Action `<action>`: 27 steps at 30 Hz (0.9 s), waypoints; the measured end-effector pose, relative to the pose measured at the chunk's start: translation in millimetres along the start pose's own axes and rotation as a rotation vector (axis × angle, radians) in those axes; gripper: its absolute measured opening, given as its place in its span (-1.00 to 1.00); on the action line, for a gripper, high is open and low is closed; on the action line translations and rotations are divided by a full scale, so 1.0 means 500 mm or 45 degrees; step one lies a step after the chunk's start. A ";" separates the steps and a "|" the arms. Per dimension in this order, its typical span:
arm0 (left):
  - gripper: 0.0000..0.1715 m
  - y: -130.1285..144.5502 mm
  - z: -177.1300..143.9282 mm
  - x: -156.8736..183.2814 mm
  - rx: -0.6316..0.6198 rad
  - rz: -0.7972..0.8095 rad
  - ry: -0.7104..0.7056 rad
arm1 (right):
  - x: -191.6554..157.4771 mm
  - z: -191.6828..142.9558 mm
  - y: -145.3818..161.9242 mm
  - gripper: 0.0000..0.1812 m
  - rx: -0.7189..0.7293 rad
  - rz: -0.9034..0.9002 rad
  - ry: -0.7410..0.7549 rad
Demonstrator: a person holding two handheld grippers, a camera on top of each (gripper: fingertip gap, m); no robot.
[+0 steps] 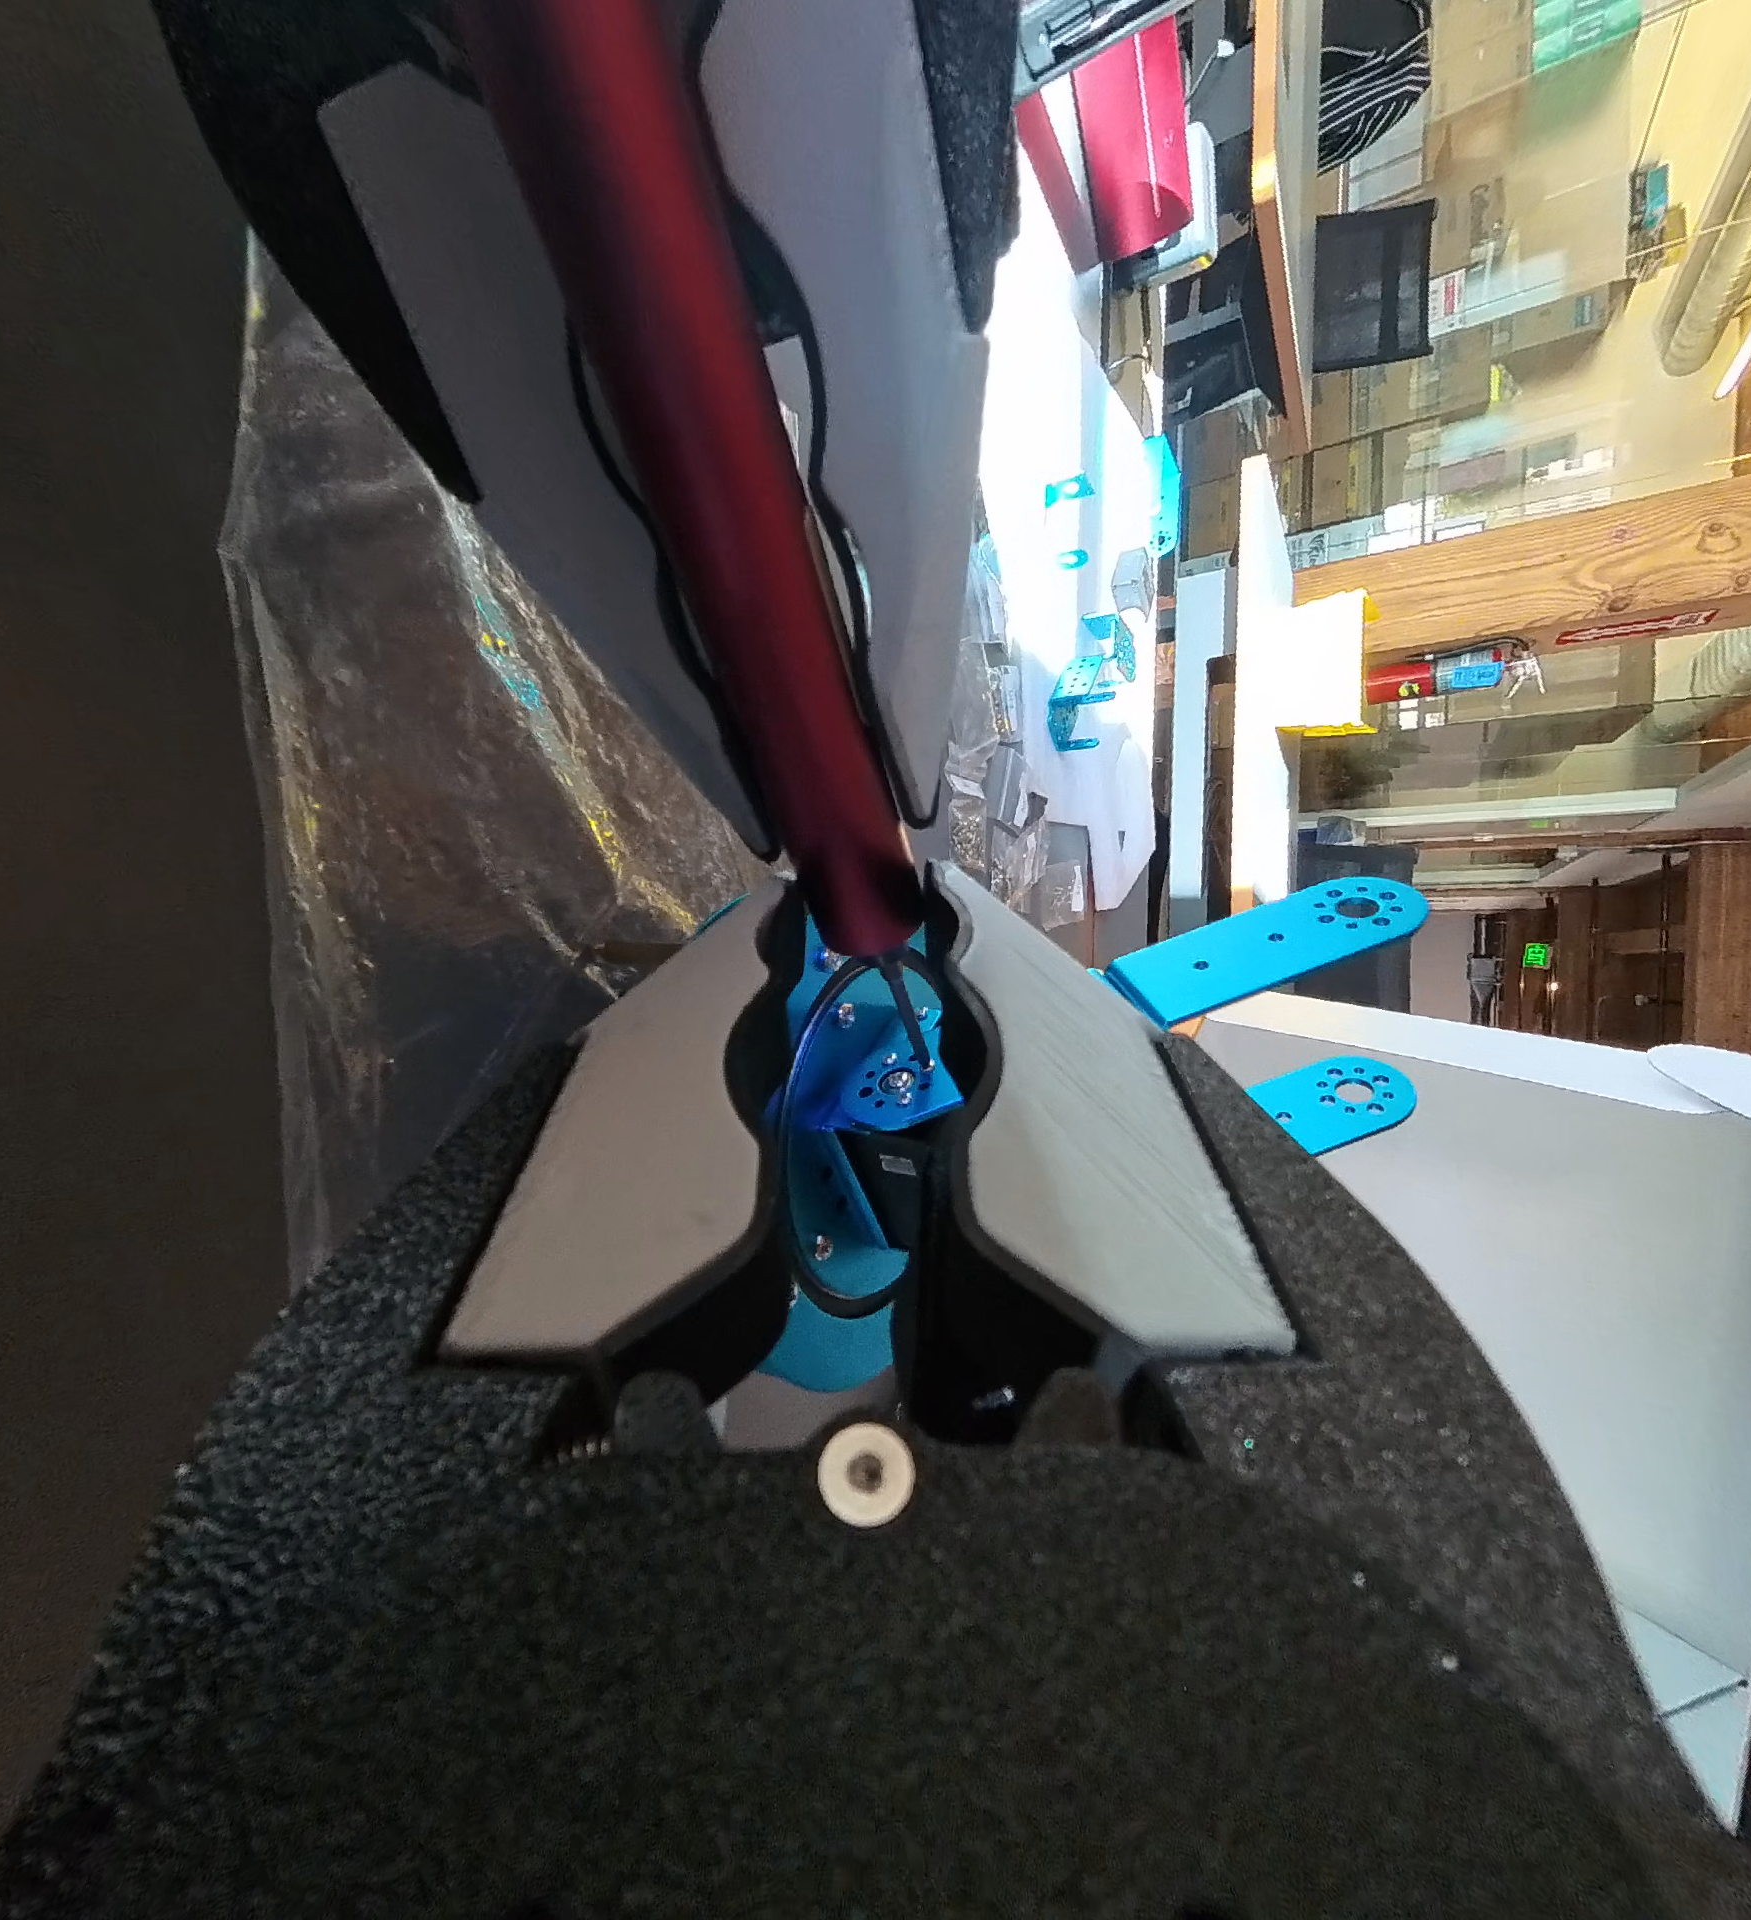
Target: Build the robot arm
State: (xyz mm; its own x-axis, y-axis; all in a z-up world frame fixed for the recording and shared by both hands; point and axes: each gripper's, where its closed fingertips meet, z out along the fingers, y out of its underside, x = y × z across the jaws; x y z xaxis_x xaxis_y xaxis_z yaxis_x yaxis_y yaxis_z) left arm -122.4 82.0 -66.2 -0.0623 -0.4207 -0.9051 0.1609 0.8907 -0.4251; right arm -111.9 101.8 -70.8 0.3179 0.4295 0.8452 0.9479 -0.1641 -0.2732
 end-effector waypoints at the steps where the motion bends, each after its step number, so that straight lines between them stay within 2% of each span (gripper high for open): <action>1: -0.74 0.000 0.001 0.000 -0.001 -0.001 -0.001 | 0.000 0.000 0.001 -0.74 -0.001 0.003 0.003; 3: -0.74 0.000 0.002 -0.002 0.001 -0.011 -0.001 | 0.002 -0.001 0.001 -0.74 0.012 0.050 0.040; 5: -0.74 0.001 0.003 -0.002 -0.001 -0.018 0.005 | -0.003 -0.005 0.003 -0.71 0.045 0.192 0.034; 7: -0.74 0.002 0.003 0.000 -0.004 -0.016 0.002 | -0.009 -0.033 -0.010 -0.43 0.183 0.435 -0.078; 8: -0.74 0.002 0.004 0.000 -0.005 -0.011 0.000 | 0.010 -0.054 -0.010 -0.36 0.267 0.589 -0.082; 10: -0.74 0.002 0.004 -0.001 -0.007 -0.017 -0.001 | 0.077 -0.082 0.042 -0.27 0.354 0.936 0.029; 11: -0.74 0.002 0.005 -0.002 -0.007 -0.025 -0.001 | 0.097 -0.082 0.082 -0.14 0.351 1.117 0.052; 13: -0.74 0.002 0.005 -0.002 -0.006 -0.031 -0.002 | 0.098 -0.059 0.140 -0.10 0.304 1.422 -0.009; 15: -0.74 0.003 0.006 -0.001 -0.003 -0.033 -0.001 | 0.073 -0.033 0.135 -0.09 0.311 1.479 -0.125; 17: -0.74 0.004 0.007 -0.002 -0.001 -0.038 -0.001 | 0.048 -0.006 0.126 -0.11 0.243 1.431 -0.174; 19: -0.74 0.004 0.007 -0.002 -0.002 -0.046 -0.004 | 0.037 0.016 0.139 -0.24 0.130 1.380 -0.127; 27: -0.76 -0.001 0.006 -0.004 0.039 -0.110 0.015 | 0.032 0.013 0.140 -0.26 0.111 1.403 -0.121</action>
State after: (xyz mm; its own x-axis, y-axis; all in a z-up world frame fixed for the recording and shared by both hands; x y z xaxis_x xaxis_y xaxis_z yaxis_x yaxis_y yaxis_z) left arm -119.6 82.0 -64.1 -0.0886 -0.4938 -0.8651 0.1849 0.8452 -0.5014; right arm -40.4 102.8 -79.1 0.9847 0.1537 0.0819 0.1421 -0.4371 -0.8881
